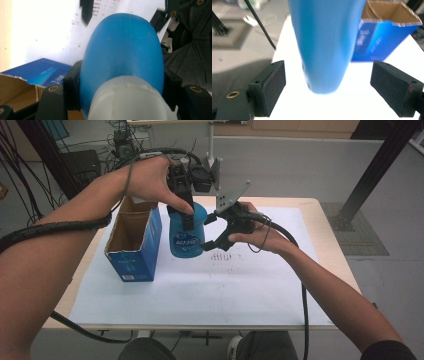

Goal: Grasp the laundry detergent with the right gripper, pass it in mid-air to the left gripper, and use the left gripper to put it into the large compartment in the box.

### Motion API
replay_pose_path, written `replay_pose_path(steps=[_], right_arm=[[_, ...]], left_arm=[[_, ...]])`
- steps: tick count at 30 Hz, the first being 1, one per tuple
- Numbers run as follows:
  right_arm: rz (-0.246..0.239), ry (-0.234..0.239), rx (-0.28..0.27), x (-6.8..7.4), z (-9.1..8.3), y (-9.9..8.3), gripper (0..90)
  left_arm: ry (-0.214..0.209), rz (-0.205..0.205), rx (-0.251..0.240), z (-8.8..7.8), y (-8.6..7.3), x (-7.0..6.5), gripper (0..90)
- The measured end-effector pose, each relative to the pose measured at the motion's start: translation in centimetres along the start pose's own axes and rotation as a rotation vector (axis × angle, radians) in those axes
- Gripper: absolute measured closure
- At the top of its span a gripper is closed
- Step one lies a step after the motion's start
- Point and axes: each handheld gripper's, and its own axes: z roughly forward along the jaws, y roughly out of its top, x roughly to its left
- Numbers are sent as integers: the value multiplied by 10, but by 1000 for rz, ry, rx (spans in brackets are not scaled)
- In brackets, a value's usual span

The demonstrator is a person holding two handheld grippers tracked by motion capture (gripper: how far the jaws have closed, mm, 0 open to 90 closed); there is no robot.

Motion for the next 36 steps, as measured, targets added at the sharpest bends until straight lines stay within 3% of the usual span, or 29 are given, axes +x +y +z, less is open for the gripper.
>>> replay_pose_path(steps=[3, 6, 8, 14, 20, 22, 26, 30, 32, 36], right_arm=[[26, 13, 62, -1, -3, -5, 126], [59, -4, 95, -4, -10, -13, 81], [78, -35, 115, -7, -18, -19, 39], [160, -99, 161, -17, -43, -36, 40], [231, -122, 218, -27, -69, -50, 40], [243, -153, 225, -29, -80, -53, 40], [269, -189, 240, -32, -96, -58, 40], [281, -232, 262, -33, -109, -63, 40], [288, -240, 264, -33, -114, -65, 40], [306, -250, 276, -34, -122, -71, 40]], left_arm=[[7, -22, 1, -2, -4, 3, 367], [9, -55, 1, -4, -8, 7, 367], [9, -89, -4, -5, -13, 10, 367], [-17, -167, -6, -13, -26, 21, 368], [23, -258, 0, -26, -39, 31, 368], [34, -287, -4, -31, -44, 35, 368], [45, -379, -18, -44, -56, 46, 368], [52, -497, -42, -57, -71, 57, 368], [48, -564, -46, -65, -80, 64, 368], [60, -648, -47, -76, -92, 71, 368]])
